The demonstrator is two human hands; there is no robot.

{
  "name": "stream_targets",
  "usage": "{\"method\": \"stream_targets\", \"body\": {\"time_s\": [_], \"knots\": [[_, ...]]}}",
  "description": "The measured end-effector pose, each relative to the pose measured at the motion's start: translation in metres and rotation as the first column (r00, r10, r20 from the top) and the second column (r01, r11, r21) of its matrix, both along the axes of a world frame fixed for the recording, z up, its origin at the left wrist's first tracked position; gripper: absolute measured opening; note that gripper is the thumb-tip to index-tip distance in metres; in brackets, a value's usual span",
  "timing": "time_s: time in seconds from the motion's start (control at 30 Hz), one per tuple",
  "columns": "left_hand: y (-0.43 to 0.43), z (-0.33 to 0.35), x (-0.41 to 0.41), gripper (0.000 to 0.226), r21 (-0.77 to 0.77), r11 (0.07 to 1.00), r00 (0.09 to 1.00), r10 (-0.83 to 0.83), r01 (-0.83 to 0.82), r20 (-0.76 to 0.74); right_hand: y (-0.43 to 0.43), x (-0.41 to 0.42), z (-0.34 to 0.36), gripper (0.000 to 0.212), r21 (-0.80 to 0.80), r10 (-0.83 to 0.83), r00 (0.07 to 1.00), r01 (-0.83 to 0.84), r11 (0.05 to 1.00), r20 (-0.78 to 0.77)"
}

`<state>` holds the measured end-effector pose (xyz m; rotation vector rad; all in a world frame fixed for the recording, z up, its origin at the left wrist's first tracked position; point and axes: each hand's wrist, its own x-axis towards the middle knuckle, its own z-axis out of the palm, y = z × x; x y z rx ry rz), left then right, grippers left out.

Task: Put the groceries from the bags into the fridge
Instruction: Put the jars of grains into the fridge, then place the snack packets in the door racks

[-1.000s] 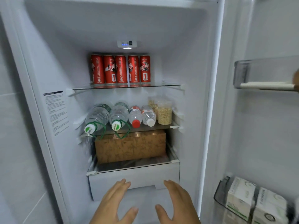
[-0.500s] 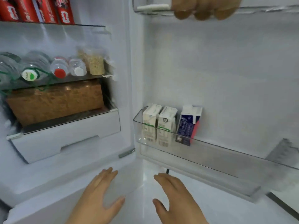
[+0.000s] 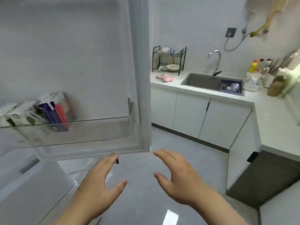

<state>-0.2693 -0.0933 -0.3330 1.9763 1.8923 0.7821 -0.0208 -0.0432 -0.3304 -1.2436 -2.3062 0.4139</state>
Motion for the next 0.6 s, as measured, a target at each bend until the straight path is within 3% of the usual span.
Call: {"method": "stream_targets", "body": {"time_s": [0.2,0.33,0.43,0.6], "knots": [[0.03,-0.003,0.134,0.069,0.002,0.956,0.956,-0.294,0.294,-0.004,-0.028,0.129,-0.003,0.054,-0.032,-0.206,0.977,0.208,0.978,0.053],[0.053,-0.001,0.219,0.078,-0.004,0.874,0.874,-0.487,0.487,0.016,-0.059,0.209,0.002,0.054,-0.044,-0.419,0.908,0.419,0.907,0.019],[0.063,0.004,0.285,0.09,0.017,0.77,0.77,-0.638,0.638,-0.01,-0.094,0.264,0.004,0.055,-0.059,-0.598,0.802,0.596,0.801,-0.023],[0.059,0.01,0.394,0.076,0.017,0.539,0.539,-0.842,0.842,-0.034,-0.168,0.331,0.002,0.052,-0.106,-0.836,0.545,0.83,0.548,-0.061]]}}
